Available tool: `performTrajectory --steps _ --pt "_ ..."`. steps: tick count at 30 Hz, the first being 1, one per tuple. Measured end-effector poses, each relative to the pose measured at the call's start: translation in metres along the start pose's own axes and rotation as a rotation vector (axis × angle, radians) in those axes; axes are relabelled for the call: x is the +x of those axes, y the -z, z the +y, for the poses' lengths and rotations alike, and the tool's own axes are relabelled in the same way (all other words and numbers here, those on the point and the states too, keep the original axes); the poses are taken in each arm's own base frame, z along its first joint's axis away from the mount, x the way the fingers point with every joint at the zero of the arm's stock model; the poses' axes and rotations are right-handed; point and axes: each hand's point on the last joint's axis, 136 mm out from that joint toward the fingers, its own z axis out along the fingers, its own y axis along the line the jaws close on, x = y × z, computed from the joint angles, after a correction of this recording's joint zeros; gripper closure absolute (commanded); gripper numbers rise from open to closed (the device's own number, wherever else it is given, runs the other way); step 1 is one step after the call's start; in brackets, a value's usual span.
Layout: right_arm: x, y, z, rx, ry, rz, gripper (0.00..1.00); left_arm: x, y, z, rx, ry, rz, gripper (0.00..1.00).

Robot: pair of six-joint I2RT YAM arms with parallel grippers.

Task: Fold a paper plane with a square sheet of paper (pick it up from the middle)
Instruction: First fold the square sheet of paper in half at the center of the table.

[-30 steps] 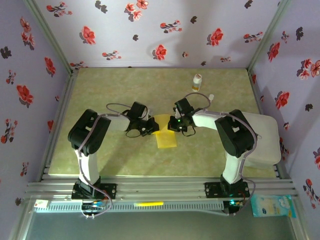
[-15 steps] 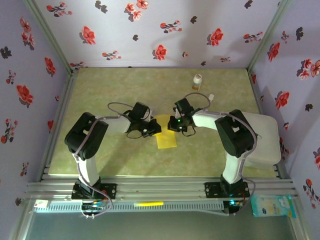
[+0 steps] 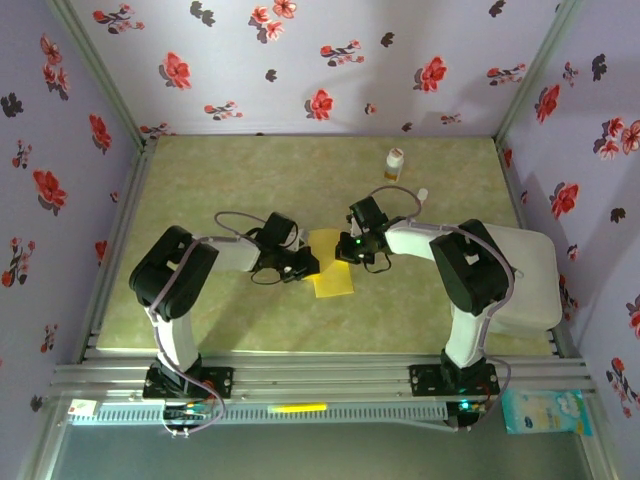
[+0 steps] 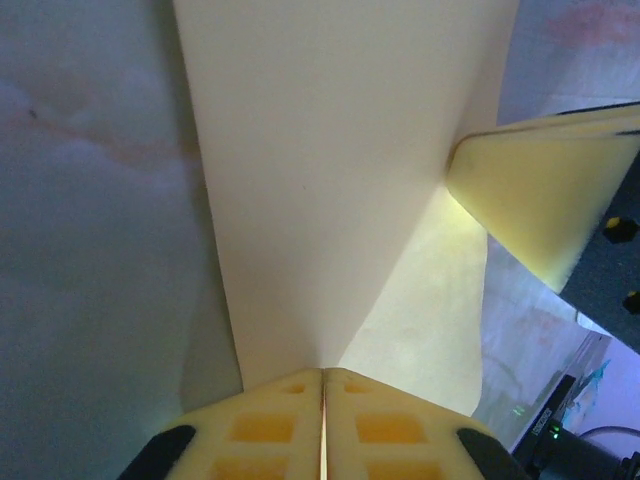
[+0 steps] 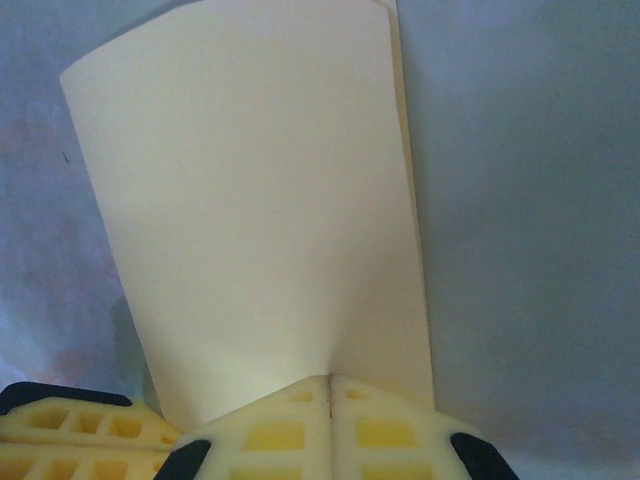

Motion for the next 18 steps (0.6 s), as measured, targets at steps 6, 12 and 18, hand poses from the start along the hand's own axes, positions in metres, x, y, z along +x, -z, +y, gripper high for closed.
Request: performTrajectory --steps 6,12,18 --pt "0.000 0.000 0.000 -0.003 -0.006 -0.003 1.00 0.000 0.012 -0.012 0.017 -0.015 -0.017 0.90" --pt "0.000 0.000 0.000 -0.003 -0.005 -0.004 1.00 -0.006 0.008 -0.009 0.004 -0.015 -0.028 0.92" --pt "0.000 0.000 0.000 -0.003 -0.005 -0.004 1.00 -0.012 -0.001 0.002 -0.017 0.001 -0.028 0.92"
